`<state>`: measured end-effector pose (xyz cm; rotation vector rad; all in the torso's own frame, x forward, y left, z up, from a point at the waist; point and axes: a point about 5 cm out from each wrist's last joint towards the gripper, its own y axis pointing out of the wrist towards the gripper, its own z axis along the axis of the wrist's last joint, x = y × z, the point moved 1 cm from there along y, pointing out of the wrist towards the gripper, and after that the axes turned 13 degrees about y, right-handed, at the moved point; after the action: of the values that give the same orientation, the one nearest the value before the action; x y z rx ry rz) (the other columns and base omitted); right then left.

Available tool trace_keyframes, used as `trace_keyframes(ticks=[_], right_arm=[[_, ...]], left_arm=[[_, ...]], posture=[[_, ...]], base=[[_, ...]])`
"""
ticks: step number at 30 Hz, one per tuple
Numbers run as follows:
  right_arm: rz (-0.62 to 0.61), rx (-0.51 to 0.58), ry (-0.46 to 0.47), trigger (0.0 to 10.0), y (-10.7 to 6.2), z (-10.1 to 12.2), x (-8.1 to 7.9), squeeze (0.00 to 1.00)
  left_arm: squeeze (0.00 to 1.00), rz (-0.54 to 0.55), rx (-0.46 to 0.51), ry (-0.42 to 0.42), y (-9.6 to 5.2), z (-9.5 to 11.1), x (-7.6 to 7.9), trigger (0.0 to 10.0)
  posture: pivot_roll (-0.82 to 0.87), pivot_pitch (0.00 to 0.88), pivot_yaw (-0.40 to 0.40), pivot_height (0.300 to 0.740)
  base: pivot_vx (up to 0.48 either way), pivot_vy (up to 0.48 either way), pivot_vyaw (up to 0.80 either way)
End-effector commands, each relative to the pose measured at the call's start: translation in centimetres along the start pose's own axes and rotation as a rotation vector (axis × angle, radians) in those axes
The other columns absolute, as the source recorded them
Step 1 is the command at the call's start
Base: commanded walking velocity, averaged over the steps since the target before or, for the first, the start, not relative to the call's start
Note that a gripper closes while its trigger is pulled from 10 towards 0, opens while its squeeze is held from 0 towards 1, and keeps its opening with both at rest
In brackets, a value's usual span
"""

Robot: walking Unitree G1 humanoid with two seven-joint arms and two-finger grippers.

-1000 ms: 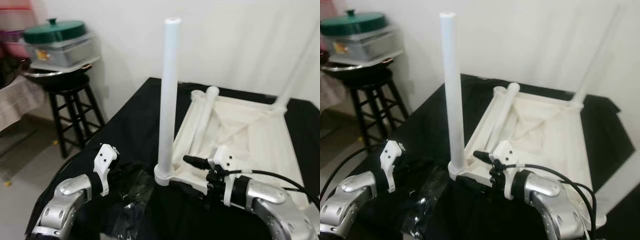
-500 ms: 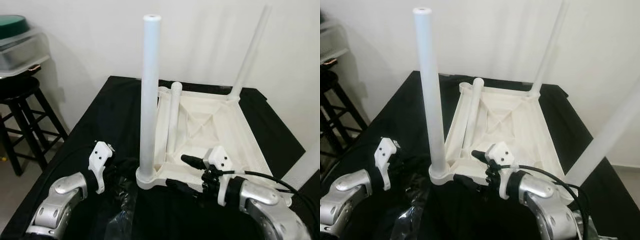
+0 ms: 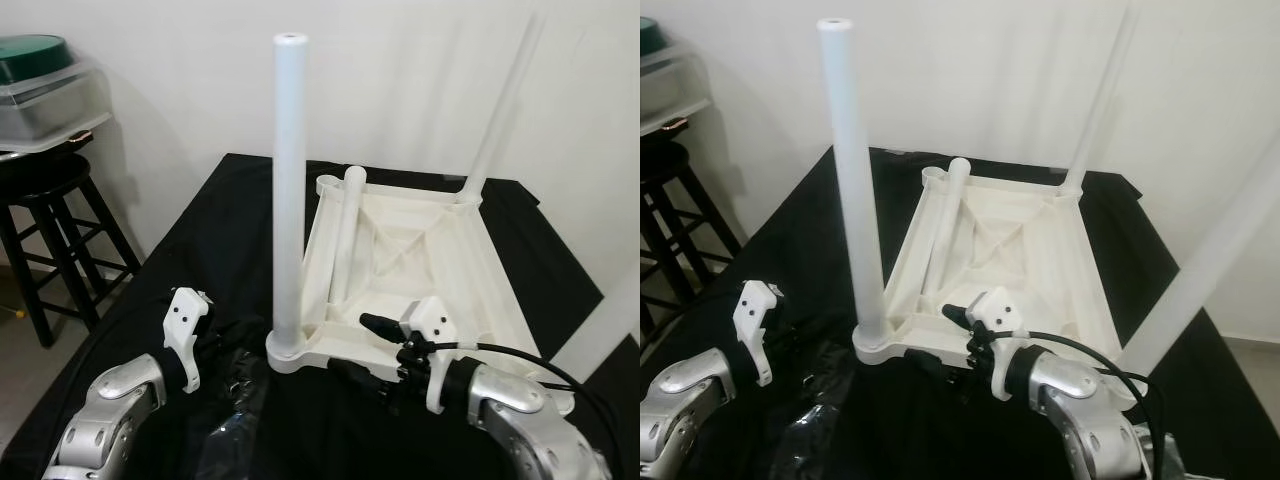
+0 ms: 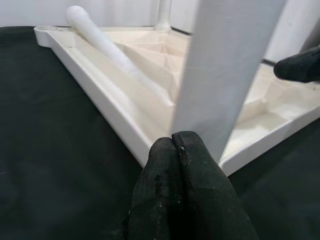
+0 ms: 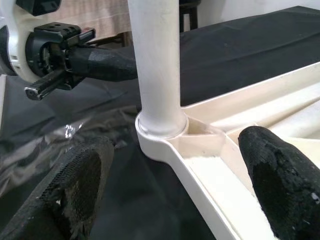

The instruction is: Building children table

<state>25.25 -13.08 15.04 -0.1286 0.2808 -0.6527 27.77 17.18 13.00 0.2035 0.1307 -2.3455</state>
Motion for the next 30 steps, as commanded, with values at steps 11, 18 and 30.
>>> trace_keyframes(ticks=[11, 18, 30], right_arm=[[0.187, -0.088, 0.027, 10.0, -0.4, -1.8, -2.3, 0.0], [0.19, -0.102, 0.042, 10.0, -0.5, -2.3, -2.3, 0.0], [0.182, -0.114, 0.06, 10.0, -0.7, -2.9, -2.1, 0.0]], left_arm=[[0.0, -0.048, -0.03, -0.077, -1.4, -1.3, 0.6, 10.0], [0.0, -0.04, -0.043, -0.105, -1.9, -1.7, 0.4, 10.0], [0.0, 0.178, -0.183, -0.11, -5.9, -4.4, -3.2, 10.0]], posture=[[-0.07, 0.0, -0.045, 0.74], [-0.07, 0.0, -0.041, 0.74], [-0.07, 0.0, -0.037, 0.74]], base=[[0.0, -0.465, 0.0], [0.0, -0.463, 0.0], [0.0, -0.187, 0.0]])
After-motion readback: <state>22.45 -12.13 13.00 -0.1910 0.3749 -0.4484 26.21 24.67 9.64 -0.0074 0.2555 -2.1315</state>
